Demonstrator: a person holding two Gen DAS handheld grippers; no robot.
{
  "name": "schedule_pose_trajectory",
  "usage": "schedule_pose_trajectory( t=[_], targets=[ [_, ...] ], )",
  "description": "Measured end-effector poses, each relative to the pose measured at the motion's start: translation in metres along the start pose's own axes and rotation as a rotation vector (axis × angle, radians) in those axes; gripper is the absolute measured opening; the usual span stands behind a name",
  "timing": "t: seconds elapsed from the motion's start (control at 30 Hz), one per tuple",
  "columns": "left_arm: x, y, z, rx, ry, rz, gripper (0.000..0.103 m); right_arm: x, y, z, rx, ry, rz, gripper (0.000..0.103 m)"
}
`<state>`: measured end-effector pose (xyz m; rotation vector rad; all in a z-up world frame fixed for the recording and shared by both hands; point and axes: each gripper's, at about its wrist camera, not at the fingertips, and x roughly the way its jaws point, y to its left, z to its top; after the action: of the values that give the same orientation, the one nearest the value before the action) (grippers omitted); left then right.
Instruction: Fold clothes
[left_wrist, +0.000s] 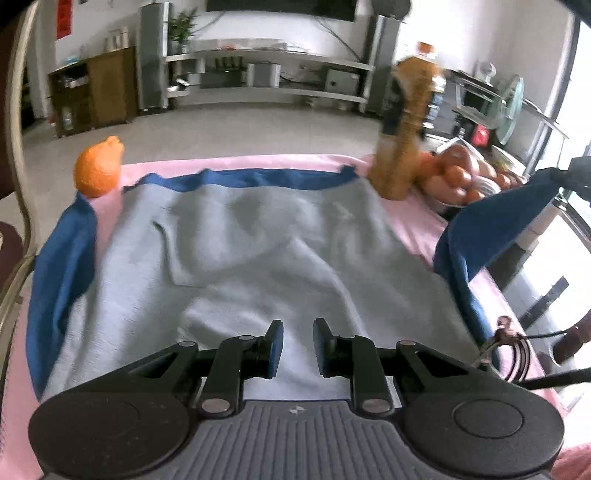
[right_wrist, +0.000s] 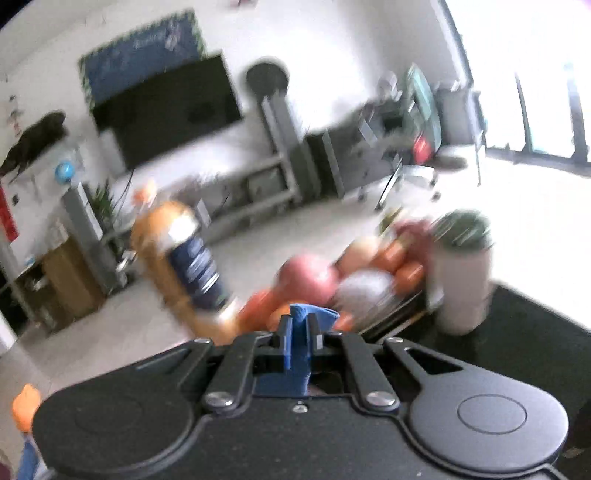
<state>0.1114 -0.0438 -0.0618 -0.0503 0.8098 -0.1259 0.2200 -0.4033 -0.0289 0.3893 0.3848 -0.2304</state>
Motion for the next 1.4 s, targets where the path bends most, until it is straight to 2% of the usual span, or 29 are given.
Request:
schedule_pose_trajectory(
  t=[0.1,0.2,0.3,0.43,0.53,0.63,0.67,0.7,0.73,0.8,0.93,0.97,1.0,1.07,1.17,1.33,1.4],
  targets=[
    [-0.007,-0.026,0.000,0.022,-0.001,-0.011,0.021,-0.019,-0.047,0.015,0.011,-0.083,-0.062,0.007],
    [-0.007,-0.056,0.001,0.048,0.011,-0.033,0.021,-0.018,-0.093,0.020,0.058,-0.092,-0.114,0.007],
    [-0.002,-0.084,0.000,0.092,0.019,-0.033,0.021,-0.001,-0.133,0.024,0.135,-0.042,-0.122,0.007],
    [0.005,-0.110,-0.002,0.141,0.033,-0.029,0.021,0.023,-0.163,0.021,0.228,0.034,-0.096,0.007],
    [0.012,-0.120,-0.003,0.153,0.042,-0.034,0.021,0.027,-0.176,0.023,0.272,0.022,-0.015,0.007],
    [0.021,-0.128,-0.005,0.152,0.070,-0.035,0.021,0.039,-0.174,0.016,0.232,0.088,-0.108,0.008],
    [0.023,-0.130,-0.007,0.155,0.082,-0.036,0.021,0.043,-0.174,0.013,0.218,0.112,-0.141,0.017],
    [0.026,-0.132,-0.010,0.159,0.096,-0.038,0.021,0.052,-0.171,0.007,0.164,0.165,-0.238,0.035],
    [0.028,-0.134,-0.012,0.162,0.107,-0.041,0.021,0.057,-0.169,0.003,0.123,0.186,-0.270,0.040],
    [0.030,-0.138,-0.016,0.169,0.124,-0.048,0.021,0.066,-0.164,-0.007,0.044,0.221,-0.321,0.041],
    [0.032,-0.139,-0.020,0.168,0.154,-0.062,0.021,0.061,-0.164,-0.005,0.093,0.200,-0.264,0.042],
    [0.034,-0.141,-0.020,0.172,0.166,-0.064,0.021,0.062,-0.166,-0.006,0.120,0.212,-0.246,0.040],
    [0.038,-0.144,-0.020,0.181,0.177,-0.066,0.021,0.064,-0.169,-0.007,0.148,0.225,-0.228,0.033],
    [0.048,-0.150,-0.019,0.202,0.199,-0.071,0.021,0.070,-0.176,-0.011,0.235,0.294,-0.129,0.021],
    [0.065,-0.165,-0.014,0.216,0.229,-0.103,0.021,0.089,-0.170,-0.024,0.278,0.394,-0.012,0.020],
    [0.080,-0.177,-0.011,0.222,0.252,-0.104,0.021,0.121,-0.136,-0.037,0.157,0.466,0.019,0.020],
    [0.079,-0.177,-0.013,0.237,0.248,-0.102,0.021,0.136,-0.128,-0.041,0.111,0.491,-0.022,0.020]
  ],
)
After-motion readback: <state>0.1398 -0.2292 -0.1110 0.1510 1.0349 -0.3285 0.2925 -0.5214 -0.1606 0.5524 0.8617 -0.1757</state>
